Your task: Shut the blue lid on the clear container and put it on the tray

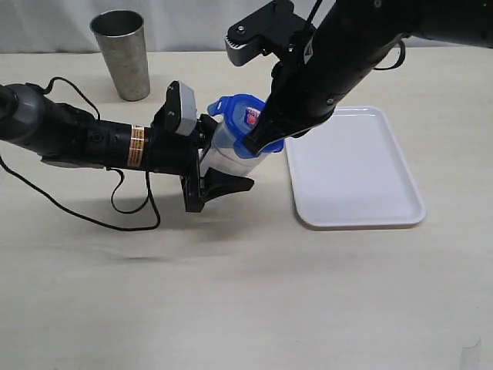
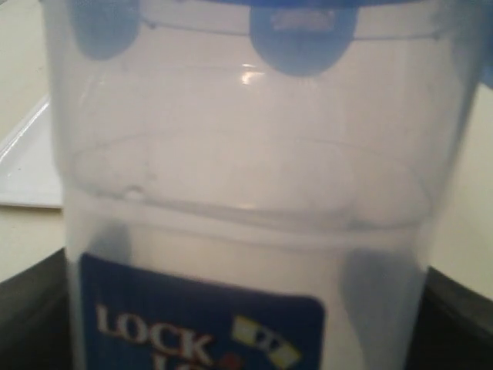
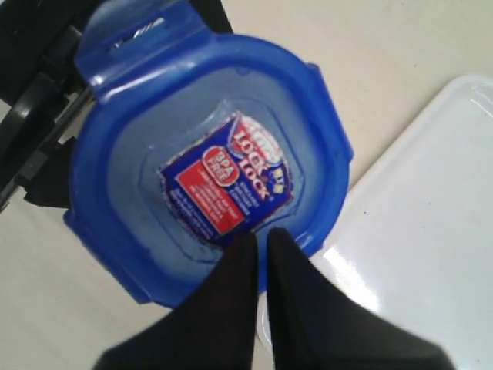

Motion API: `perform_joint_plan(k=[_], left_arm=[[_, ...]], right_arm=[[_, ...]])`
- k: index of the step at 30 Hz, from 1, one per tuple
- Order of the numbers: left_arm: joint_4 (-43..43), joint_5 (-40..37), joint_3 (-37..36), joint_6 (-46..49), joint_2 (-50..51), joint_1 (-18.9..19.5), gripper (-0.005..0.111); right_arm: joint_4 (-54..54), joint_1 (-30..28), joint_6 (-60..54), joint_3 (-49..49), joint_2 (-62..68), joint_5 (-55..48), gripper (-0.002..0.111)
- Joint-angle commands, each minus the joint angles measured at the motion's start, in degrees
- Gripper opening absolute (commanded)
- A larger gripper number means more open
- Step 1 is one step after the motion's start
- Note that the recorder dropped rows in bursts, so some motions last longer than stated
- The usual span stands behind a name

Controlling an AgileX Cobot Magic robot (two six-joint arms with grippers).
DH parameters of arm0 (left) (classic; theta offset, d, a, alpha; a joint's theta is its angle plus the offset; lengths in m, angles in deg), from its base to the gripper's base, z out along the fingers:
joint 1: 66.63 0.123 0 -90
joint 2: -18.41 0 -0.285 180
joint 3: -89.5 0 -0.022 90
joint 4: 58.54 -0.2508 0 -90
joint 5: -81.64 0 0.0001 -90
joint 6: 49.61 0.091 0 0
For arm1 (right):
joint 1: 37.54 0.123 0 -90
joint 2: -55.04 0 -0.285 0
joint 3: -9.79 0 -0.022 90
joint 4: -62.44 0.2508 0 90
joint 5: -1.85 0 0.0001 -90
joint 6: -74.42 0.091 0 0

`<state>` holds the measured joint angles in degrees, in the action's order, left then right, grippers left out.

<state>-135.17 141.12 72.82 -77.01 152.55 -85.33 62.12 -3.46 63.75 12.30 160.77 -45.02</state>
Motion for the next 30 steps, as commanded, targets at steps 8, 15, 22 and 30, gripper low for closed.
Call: perform_joint_plan(k=[8,15,22,30], left_arm=[[2.7,-4.4,0.2,-1.0,-0.6,0.1,0.000],[3.9,-7.0,0.2,-1.0,-0.6,0.1,0.000],[4.3,-7.0,0.2,-1.0,-0.6,0.1,0.000],[4.3,-7.0,0.2,-1.0,-0.6,0.1,0.000]], right_arm=[[1.1,-0.1,8.1,-3.6,0.3,-2.1,0.025],[4.0,0.0,19.8,-12.6,0.6,-3.1,0.039],[-2.1,3.0,26.0,-21.6,7.3,-11.2,0.039],[-14.4,7.1,33.0,-33.0,14.9,-19.5,0.039]])
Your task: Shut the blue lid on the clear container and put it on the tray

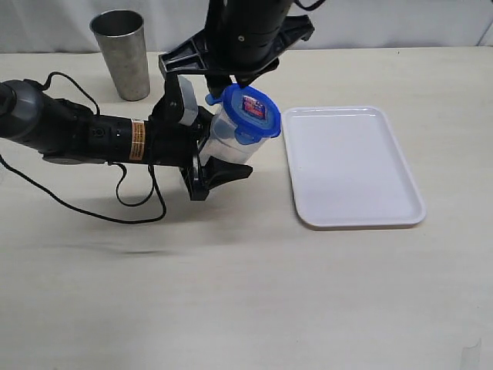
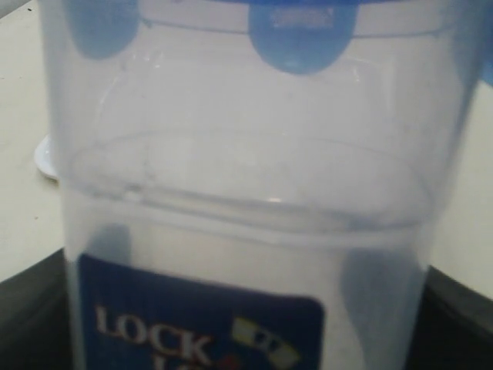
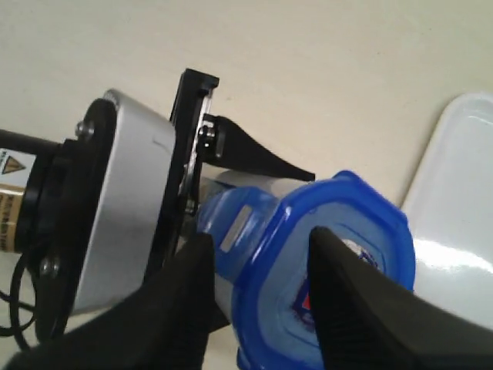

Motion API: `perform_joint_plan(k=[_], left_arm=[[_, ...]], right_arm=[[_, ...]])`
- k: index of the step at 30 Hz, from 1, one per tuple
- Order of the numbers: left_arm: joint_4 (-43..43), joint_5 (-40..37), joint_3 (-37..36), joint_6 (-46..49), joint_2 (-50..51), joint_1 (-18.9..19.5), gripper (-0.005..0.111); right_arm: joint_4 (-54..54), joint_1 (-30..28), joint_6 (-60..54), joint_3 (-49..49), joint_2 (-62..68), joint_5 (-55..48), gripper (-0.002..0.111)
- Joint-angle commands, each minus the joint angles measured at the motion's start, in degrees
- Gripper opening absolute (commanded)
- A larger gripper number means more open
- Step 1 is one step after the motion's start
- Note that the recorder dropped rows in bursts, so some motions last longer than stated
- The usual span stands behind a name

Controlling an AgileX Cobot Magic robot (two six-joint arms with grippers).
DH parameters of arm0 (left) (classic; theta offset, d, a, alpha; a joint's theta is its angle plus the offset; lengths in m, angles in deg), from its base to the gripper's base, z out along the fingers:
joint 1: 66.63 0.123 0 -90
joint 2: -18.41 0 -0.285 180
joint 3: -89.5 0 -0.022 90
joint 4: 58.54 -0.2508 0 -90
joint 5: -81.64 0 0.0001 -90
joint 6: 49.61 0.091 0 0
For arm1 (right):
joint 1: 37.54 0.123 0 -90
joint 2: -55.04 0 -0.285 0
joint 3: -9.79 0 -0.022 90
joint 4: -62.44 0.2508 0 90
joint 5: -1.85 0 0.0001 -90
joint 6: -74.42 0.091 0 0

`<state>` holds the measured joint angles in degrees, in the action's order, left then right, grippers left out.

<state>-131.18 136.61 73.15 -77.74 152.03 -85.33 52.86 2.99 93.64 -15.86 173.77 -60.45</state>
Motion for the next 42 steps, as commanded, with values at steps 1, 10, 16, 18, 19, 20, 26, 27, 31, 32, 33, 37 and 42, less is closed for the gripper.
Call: perform_joint_plan(k=[1,10,16,18,19,20,26,27,31,32,33,37,42], left_arm=[[0.3,-2.5,-0.1,-0.2,0.0,0.1,0.000],[0.3,-2.0,-0.1,-0.2,0.0,0.0,0.000],[0.3,-1.8,-0.1,-0.2,0.0,0.0,0.000],[0.3,-1.8,-0.1,-0.2,0.0,0.0,0.000],[0.3,-1.8,-0.1,-0.2,0.0,0.0,0.000],[0.3,-1.7,-0.1,-0.2,0.0,0.0,0.000],[0.4,-1.6,-0.1,-0.2,0.0,0.0,0.000],[0.4,-1.6,-0.1,-0.2,0.0,0.0,0.000],[0.5,-1.4,-0.1,-0.2,0.0,0.0,0.000],[0.5,-1.4,-0.1,-0.2,0.0,0.0,0.000],[0.5,-1.4,-0.1,-0.2,0.0,0.0,0.000],[0.6,-1.4,-0.1,-0.2,0.0,0.0,0.000],[0.6,-1.3,-0.1,-0.2,0.0,0.0,0.000]], right_arm=[[-5.5,0.6,3.5,-5.8,2.6,-5.2,0.039],[-4.0,0.9,3.5,-6.6,6.4,-6.1,0.039],[-3.3,0.9,3.3,-6.6,6.9,-7.5,0.039],[-3.3,0.9,3.3,-6.6,7.4,-7.7,0.039],[-3.3,0.9,3.3,-6.6,7.9,-7.7,0.039],[-3.3,0.9,3.3,-6.6,8.4,-7.7,0.039],[-3.8,1.8,2.1,-6.6,10.9,-7.7,0.036],[-4.0,2.2,1.9,-6.6,11.0,-7.7,0.034],[-4.9,3.1,0.6,-6.6,11.6,-7.7,0.027],[-4.9,3.1,0.2,-6.6,11.6,-7.7,0.027],[-4.8,3.3,0.0,-6.6,11.6,-7.7,0.027],[-4.8,5.0,-1.4,-6.6,12.5,-7.7,0.027],[-5.1,5.1,-1.6,-6.3,14.0,-7.7,0.027]])
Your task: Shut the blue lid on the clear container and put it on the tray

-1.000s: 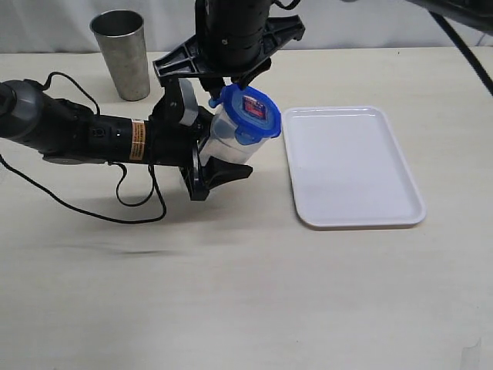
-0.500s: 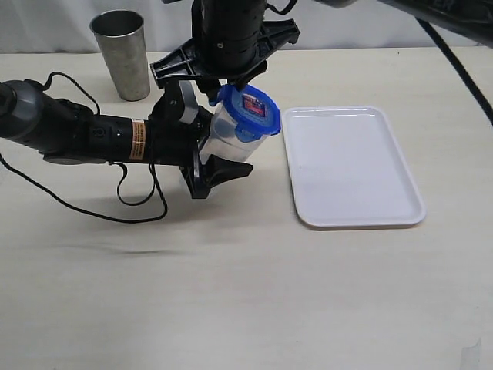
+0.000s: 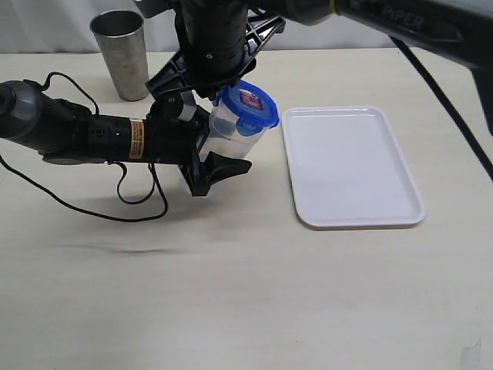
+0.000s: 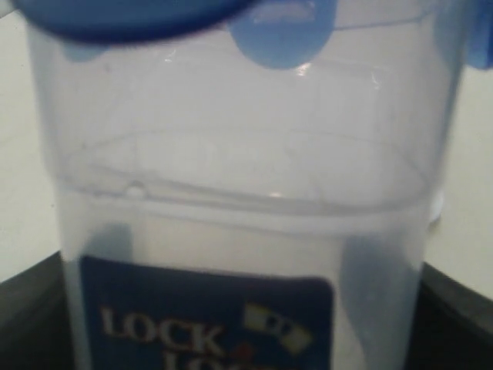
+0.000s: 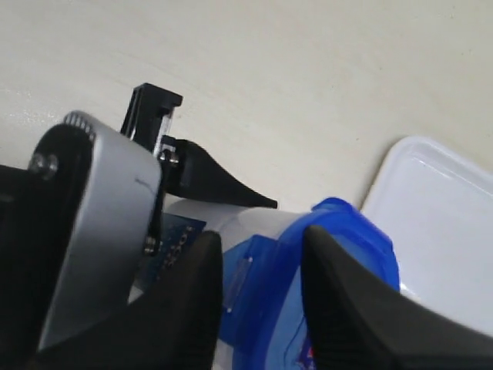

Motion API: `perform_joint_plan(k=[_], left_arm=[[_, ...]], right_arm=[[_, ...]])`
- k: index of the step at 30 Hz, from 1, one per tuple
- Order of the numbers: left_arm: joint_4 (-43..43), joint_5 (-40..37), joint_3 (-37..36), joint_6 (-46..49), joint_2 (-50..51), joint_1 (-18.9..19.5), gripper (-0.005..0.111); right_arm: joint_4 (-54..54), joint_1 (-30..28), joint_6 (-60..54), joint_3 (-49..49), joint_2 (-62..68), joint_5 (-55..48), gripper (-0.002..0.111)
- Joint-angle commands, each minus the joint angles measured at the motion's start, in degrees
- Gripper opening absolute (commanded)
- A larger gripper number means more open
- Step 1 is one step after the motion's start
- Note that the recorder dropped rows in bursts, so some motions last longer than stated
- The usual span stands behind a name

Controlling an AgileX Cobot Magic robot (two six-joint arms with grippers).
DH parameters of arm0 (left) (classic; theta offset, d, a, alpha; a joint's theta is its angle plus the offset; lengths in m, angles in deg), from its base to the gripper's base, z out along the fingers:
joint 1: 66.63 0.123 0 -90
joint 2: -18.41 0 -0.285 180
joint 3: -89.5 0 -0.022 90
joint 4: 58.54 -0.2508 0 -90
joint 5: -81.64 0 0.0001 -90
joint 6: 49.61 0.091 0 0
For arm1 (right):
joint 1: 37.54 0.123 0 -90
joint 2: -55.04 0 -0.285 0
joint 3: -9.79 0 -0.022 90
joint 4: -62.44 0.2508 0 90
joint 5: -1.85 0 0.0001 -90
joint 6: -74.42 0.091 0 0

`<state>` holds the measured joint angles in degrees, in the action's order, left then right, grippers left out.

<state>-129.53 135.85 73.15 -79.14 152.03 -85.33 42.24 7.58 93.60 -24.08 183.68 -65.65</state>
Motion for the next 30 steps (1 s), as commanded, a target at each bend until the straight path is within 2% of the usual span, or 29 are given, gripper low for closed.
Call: perform_joint_plan(k=[1,13,19,27,30], left_arm=[[-1.0,-0.4,-0.1,1.2,0.0,0.0,0.000],[-0.9,1.9,-0.1,1.4,0.0,0.0,0.000],[-0.8,2.3,-0.1,1.4,0.0,0.0,0.000],[-1.6,6.4,-0.1,2.7,0.0,0.0,0.000],[-1.7,7.4,-0.1,2.7,0.0,0.0,0.000]], right_arm=[[5.5,0.5,-1.6,2.0,4.3,-2.5,0.027],[4.3,1.0,-4.0,2.0,-1.0,-2.5,0.028],[4.3,1.0,-5.1,2.0,-6.6,-2.5,0.040],[4.3,1.0,-5.9,2.0,-14.3,-2.5,0.038],[4.3,1.0,-7.0,3.7,-17.6,-0.1,0.027]])
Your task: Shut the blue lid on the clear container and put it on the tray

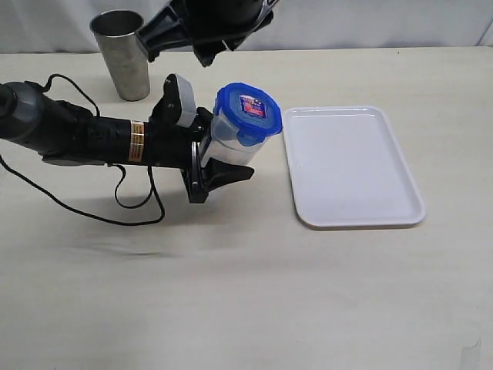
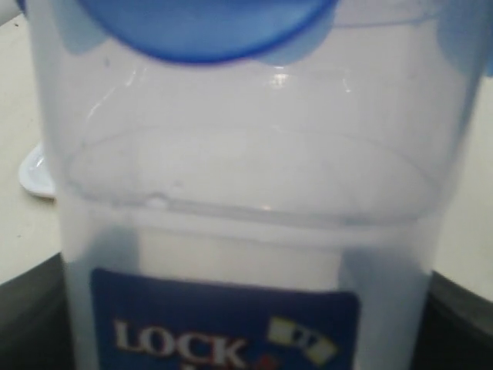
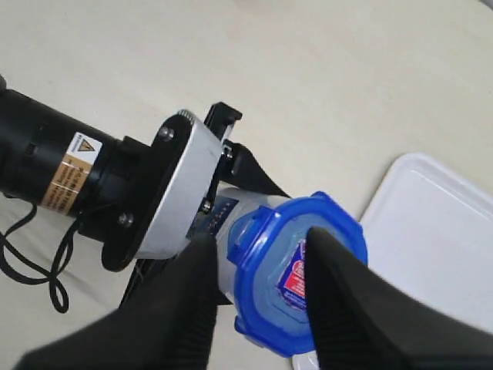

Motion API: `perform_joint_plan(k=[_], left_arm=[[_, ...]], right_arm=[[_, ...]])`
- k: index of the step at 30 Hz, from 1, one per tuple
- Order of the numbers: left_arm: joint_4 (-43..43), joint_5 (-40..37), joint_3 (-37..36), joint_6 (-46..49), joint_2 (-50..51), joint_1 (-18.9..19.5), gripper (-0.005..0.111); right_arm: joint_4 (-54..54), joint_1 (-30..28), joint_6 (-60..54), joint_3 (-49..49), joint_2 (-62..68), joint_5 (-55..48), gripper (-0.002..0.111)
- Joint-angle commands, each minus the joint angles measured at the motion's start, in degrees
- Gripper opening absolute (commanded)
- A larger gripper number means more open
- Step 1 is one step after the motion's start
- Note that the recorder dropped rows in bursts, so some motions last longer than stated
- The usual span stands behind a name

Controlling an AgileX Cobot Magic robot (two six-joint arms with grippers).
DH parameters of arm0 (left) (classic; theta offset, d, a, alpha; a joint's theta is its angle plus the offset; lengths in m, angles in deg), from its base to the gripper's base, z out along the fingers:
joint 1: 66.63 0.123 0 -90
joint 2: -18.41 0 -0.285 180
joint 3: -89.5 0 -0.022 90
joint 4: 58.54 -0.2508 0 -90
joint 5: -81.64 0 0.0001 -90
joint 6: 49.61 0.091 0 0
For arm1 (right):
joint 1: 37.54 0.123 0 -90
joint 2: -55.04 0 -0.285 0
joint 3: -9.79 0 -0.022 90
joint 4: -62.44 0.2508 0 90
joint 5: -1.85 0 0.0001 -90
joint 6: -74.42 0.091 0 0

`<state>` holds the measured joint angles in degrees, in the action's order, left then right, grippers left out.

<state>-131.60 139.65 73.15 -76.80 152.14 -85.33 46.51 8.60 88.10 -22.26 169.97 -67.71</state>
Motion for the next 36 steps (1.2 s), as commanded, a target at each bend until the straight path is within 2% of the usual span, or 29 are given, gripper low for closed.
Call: perform_joint_plan(k=[1,6,13,18,23,27,36], left_arm=[[0.4,3.7,-0.1,0.4,-0.2,0.0,0.000],[0.4,4.3,-0.1,0.4,-0.2,0.0,0.000],[0.4,5.8,-0.1,0.4,-0.2,0.1,0.000],[0.4,5.8,-0.1,0.4,-0.2,0.1,0.000],[0.4,5.8,-0.1,0.4,-0.2,0.1,0.000],[0.4,5.8,-0.1,0.4,-0.2,0.1,0.000],[0.3,5.4,-0.1,0.4,-0.2,0.1,0.000]], right_arm=[[0.0,0.0,-1.9,3.5,-5.4,3.9,0.023],[-4.2,0.0,-1.3,17.2,-15.4,17.0,0.005],[-15.0,0.0,9.4,44.0,-33.8,39.2,0.004],[-32.6,0.0,26.2,60.8,-48.4,51.0,0.004],[-46.3,0.0,42.3,72.3,-61.5,54.4,0.004],[-48.2,0.0,49.9,78.0,-72.2,54.4,0.004],[-48.0,0.0,51.3,82.9,-90.1,53.9,0.004]])
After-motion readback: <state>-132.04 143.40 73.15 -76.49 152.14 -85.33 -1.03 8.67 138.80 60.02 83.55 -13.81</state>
